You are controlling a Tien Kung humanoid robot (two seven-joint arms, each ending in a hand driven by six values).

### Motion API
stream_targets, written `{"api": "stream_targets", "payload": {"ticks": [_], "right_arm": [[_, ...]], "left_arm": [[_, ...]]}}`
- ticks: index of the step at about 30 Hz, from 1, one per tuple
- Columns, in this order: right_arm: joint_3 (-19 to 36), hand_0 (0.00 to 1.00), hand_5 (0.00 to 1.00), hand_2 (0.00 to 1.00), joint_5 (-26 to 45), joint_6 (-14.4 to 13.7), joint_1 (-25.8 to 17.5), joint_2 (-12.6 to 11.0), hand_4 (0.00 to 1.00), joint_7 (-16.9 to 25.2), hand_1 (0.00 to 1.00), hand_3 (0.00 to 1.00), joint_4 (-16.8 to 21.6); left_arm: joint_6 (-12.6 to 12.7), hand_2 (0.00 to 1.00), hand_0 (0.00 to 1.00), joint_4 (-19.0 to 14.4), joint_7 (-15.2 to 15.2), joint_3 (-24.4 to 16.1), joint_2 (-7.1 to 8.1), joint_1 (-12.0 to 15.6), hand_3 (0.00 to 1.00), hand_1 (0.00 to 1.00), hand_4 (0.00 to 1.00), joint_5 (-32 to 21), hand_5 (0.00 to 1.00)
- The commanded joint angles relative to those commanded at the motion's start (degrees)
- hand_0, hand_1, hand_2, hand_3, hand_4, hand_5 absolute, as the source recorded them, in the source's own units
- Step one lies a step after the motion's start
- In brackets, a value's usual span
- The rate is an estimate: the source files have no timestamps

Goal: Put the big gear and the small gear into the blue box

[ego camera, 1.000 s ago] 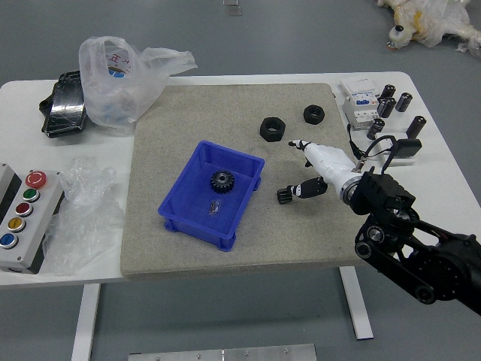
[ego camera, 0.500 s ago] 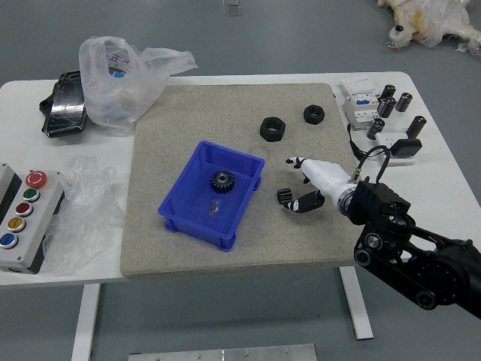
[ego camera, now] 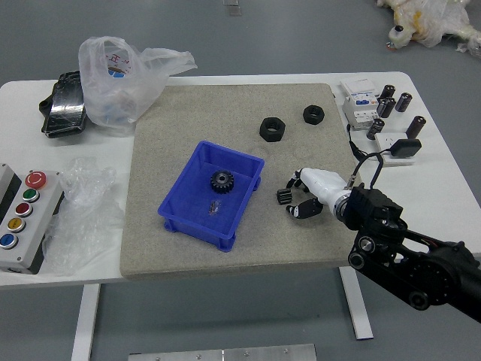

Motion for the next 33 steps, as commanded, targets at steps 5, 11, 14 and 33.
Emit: {"api": "stream_targets", "payload": {"ticks": [5,11,14,33], "right_arm": [[-0.6,0.256,0.002,0.486,0.2,-0.5,0.3,0.4,0.61,0.5,0.502,0.627,-0.1],[-1.1,0.254,0.002,0.472,0.5,-1.0,0.5,0.5,0.635,0.8,0.499,0.603,-0.3],[-1.0,0.254,0.002,0.472,0.7,-1.5,0.5,0.5,0.635,1.2,0.499,0.603,-0.5],[2.9,0.246,0.002,0.463,1.3,-2.0,1.2,-0.9,0.66,1.9,0.498,0.587,-0.3]], "left_arm": [[0.0,0.572,0.695,0.0,0.0,0.0,-0.06,0.0,0.664,0.622,0.636,0.0,0.378],[0.0,0.572,0.694,-0.1,0.1,0.0,-0.08,0.1,0.664,0.622,0.636,0.0,0.378],[0.0,0.572,0.694,-0.1,0.1,-0.1,-0.06,0.2,0.664,0.622,0.636,0.1,0.378],[-0.1,0.572,0.694,-0.1,0.3,-0.3,-0.29,0.3,0.664,0.621,0.635,0.4,0.379]]}}
